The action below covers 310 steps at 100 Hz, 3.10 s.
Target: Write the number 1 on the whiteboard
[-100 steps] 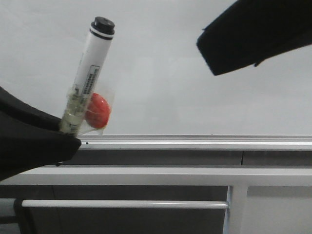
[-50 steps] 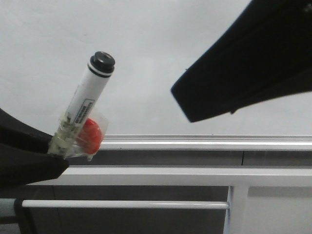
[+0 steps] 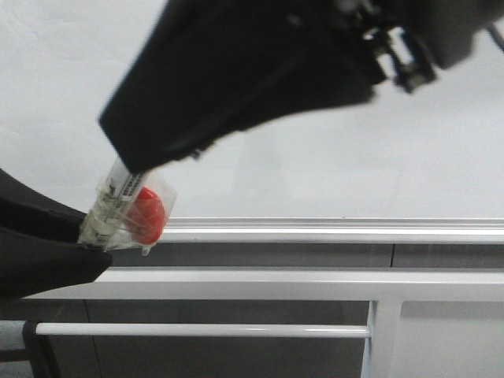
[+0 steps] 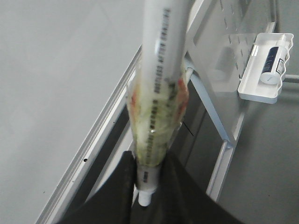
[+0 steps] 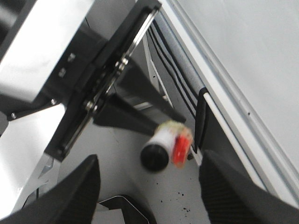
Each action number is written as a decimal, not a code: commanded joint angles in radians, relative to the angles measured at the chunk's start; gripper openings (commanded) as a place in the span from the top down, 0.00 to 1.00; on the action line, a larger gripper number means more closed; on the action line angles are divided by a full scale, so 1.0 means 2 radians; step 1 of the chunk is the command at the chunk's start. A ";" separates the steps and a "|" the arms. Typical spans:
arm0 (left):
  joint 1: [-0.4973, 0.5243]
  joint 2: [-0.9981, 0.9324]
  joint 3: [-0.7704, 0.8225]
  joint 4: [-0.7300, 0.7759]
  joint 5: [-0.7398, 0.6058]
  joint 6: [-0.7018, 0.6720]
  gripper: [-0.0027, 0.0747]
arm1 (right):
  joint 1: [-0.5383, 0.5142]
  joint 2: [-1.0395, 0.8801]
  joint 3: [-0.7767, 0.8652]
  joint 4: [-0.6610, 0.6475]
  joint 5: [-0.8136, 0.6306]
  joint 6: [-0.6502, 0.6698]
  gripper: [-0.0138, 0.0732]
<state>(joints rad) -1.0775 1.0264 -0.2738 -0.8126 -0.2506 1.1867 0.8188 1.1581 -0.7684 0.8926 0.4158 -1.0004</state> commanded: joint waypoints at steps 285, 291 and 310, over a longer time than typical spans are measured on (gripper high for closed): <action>-0.002 -0.208 0.002 -0.155 -0.049 -0.001 0.99 | -0.046 -0.305 0.218 0.017 -0.208 0.001 0.89; -0.002 -0.208 0.002 -0.155 -0.049 -0.001 0.99 | -0.046 -0.326 0.229 0.021 -0.214 0.001 0.89; -0.002 -0.208 0.002 -0.155 -0.050 -0.001 0.99 | -0.046 -0.358 0.242 0.029 -0.256 0.001 0.89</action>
<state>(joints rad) -1.0775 0.6112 -0.2425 -1.1337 -0.3117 1.1867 0.7320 0.4532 -0.2596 0.9361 0.0000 -0.9965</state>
